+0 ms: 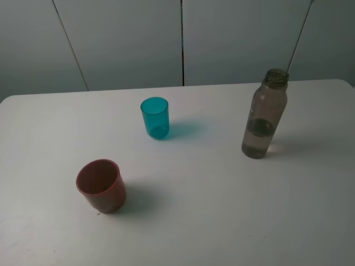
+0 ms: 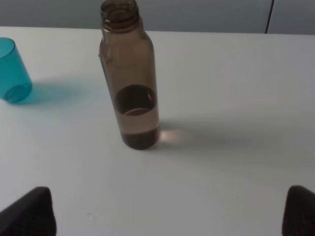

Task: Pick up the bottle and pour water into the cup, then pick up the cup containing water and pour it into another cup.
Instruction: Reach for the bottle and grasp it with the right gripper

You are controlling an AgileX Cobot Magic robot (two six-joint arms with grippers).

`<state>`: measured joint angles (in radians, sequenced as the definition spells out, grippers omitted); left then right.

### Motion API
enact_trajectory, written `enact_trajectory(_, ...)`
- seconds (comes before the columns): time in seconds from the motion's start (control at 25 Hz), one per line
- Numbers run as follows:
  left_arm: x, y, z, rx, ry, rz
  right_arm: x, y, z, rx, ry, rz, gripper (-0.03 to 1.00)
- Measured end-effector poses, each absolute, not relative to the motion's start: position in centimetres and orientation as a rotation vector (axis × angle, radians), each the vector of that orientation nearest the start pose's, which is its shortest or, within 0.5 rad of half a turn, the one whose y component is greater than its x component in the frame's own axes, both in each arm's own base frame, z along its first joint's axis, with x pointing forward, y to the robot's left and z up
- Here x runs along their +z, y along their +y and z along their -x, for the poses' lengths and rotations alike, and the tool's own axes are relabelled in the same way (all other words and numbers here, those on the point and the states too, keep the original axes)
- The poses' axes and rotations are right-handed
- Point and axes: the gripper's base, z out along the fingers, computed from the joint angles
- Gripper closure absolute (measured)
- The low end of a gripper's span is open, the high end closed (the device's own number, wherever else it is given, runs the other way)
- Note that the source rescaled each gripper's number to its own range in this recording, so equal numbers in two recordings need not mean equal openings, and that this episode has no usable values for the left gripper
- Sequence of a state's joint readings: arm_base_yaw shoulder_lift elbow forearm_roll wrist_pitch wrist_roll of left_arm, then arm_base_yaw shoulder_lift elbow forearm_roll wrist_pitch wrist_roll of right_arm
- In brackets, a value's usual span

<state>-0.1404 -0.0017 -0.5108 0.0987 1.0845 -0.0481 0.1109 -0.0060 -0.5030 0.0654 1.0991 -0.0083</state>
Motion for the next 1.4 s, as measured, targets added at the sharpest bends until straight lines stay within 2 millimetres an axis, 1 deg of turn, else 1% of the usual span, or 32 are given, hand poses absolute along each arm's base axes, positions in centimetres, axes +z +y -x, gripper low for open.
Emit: enact_trajectory(1.4,27.86,0.89,0.64,0.001,2.05,-0.088,27.51,0.44,0.84,0.141,2.071,0.128,-0.03)
